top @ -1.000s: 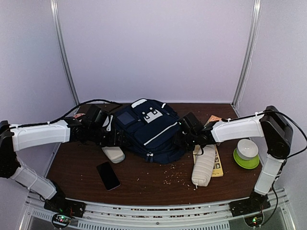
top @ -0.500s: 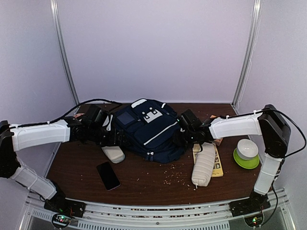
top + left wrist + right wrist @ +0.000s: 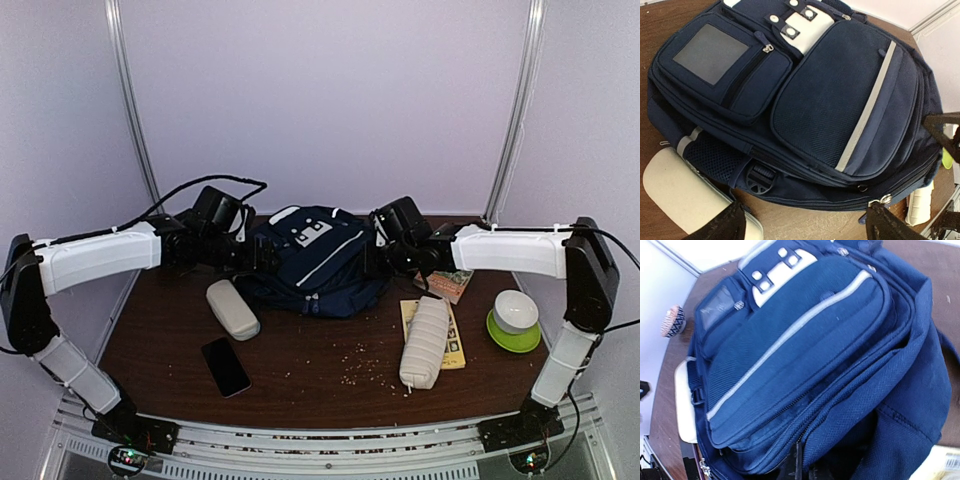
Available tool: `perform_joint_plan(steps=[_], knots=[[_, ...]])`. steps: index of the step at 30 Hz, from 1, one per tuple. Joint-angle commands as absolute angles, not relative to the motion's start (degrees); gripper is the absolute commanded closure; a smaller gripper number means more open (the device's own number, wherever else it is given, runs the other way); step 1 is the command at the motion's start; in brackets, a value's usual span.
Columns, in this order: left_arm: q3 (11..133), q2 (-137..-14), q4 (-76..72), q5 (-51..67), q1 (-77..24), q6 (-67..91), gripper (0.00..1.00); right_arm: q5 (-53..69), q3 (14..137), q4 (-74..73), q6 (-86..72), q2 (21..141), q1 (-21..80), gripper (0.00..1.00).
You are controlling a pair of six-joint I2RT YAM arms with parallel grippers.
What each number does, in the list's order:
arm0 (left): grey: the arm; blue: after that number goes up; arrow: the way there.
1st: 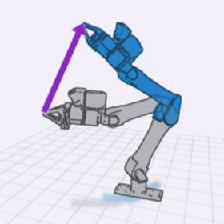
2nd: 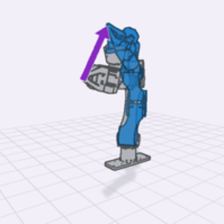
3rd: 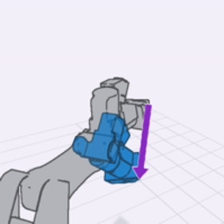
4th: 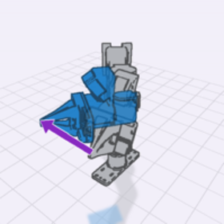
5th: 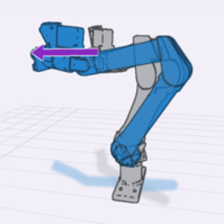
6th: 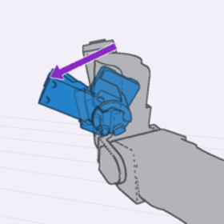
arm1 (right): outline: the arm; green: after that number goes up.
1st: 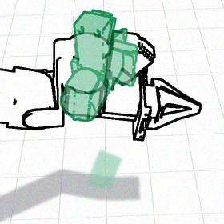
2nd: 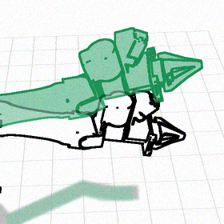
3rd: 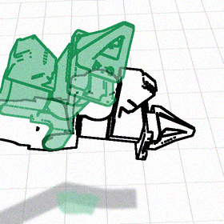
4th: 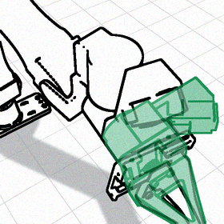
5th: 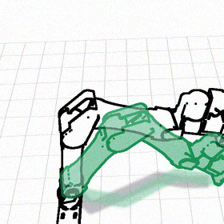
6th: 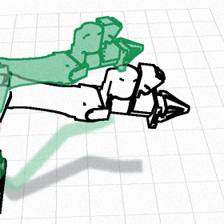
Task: Pack the student bag
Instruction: Adjust the student bag at the center of the board.
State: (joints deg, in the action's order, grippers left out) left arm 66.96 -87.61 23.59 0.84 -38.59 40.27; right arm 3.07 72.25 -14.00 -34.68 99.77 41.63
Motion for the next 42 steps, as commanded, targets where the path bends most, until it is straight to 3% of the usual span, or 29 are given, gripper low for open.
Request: perform_joint_plan(steps=[1, 7, 8, 14, 18, 22, 31, 35, 42], knots=[[68.5, -88.6, 23.8, 0.4, -38.7, 40.8, 0.15, 3.8, 79.5, -12.1, -27.5, 99.6, 38.7, 1.00], [65.4, -87.0, 23.4, 0.6, -38.7, 41.5, 0.15, 1.2, 81.9, -17.5, -25.8, 106.2, 36.5, 1.00], [64.6, -86.3, 23.1, 0.5, -38.7, 41.6, 0.15, 0.4, 81.7, -18.3, -25.9, 106.8, 36.5, 0.96], [60.8, -84.2, 22.0, 1.1, -38.7, 42.2, 0.15, -2.8, 78.4, -18.8, -29.1, 103.3, 37.0, 0.52], [59.3, -83.0, 21.4, 1.2, -38.7, 42.2, 0.15, -7.2, 77.3, -21.4, -31.0, 97.6, 39.8, 0.37], [57.7, -81.9, 20.1, 1.7, -38.9, 42.4, 0.15, -8.1, 73.8, -21.3, -32.8, 92.5, 44.8, 0.39], [55.2, -81.5, 19.4, 1.8, -39.5, 42.7, 0.15, -3.5, 66.4, -13.4, -41.7, 96.1, 52.8, 0.64], [53.8, -80.9, 18.8, 1.8, -39.6, 43.5, 0.15, -5.5, 67.5, -12.8, -44.7, 100.0, 53.9, 0.65], [52.0, -79.7, 18.6, 1.2, -39.8, 43.9, 0.15, -7.3, 68.9, -13.3, -45.9, 104.6, 53.6, 0.60]])
